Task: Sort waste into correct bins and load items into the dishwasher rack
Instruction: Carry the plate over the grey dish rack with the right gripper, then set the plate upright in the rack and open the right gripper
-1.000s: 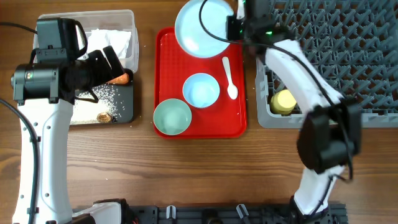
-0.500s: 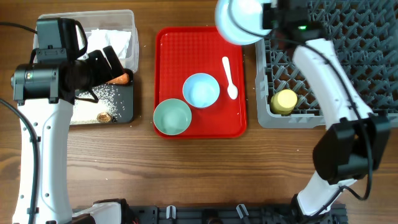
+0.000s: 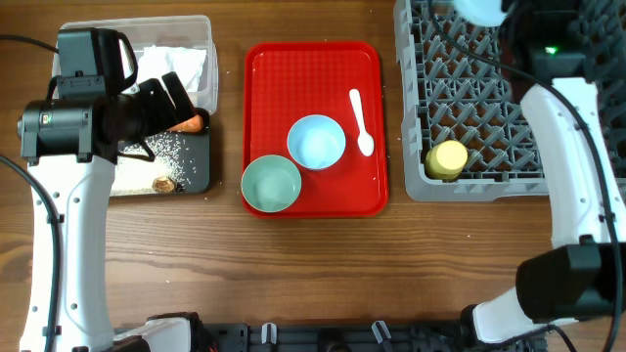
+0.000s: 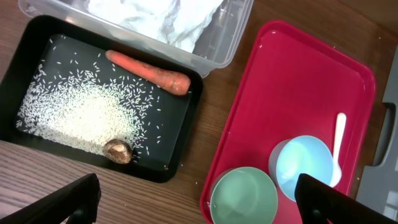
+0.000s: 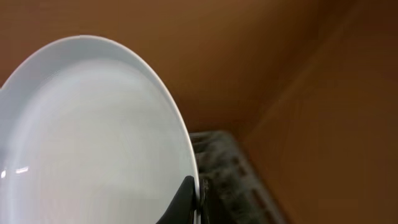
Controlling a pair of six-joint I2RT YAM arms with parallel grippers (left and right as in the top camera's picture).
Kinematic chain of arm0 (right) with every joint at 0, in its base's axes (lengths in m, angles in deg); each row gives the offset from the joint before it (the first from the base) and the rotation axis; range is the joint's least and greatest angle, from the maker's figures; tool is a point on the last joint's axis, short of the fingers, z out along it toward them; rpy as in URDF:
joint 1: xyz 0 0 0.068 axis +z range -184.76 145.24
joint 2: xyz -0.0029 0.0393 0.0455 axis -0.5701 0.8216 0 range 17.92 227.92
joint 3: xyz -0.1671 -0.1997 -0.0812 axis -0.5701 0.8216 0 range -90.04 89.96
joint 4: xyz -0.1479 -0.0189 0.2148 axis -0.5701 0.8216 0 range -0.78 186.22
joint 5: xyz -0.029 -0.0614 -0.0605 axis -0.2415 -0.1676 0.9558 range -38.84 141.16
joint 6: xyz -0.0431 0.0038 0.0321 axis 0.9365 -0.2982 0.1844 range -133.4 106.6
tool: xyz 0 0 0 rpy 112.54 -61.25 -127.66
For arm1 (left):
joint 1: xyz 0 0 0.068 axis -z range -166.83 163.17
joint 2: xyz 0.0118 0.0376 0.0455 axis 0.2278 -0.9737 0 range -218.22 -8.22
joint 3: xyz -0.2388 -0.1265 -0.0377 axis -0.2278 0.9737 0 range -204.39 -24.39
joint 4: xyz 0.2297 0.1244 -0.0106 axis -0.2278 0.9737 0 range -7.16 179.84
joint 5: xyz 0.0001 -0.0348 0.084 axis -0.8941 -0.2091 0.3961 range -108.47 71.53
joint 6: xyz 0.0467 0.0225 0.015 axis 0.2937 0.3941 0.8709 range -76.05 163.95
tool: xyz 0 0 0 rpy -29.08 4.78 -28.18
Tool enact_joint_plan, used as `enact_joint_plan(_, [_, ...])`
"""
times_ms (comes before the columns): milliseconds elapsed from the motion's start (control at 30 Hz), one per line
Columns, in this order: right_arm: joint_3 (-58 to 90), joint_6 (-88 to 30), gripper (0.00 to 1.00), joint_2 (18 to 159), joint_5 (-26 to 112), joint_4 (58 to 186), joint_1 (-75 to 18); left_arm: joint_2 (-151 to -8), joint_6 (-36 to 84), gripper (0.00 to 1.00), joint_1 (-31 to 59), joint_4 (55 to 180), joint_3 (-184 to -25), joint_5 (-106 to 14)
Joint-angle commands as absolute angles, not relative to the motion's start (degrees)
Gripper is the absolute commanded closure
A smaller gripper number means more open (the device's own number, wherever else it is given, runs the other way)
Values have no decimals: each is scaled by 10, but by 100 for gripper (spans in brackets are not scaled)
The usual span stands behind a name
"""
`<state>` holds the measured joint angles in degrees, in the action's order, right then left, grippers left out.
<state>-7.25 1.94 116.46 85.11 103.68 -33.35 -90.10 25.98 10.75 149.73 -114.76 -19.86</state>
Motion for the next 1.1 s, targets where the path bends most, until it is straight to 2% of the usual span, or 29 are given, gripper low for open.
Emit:
enact_joint_plan(0, [-72, 78, 96, 1160, 892, 1034, -345, -897, 253, 0, 107, 1498, -1147, -199])
enact_joint_plan(467, [-71, 182, 96, 1214, 893, 1069, -414, -897, 253, 0, 107, 1498, -1147, -199])
enact_joint_plan(1067, [-71, 194, 96, 1310, 832, 1105, -438, -897, 253, 0, 107, 1498, -1147, -199])
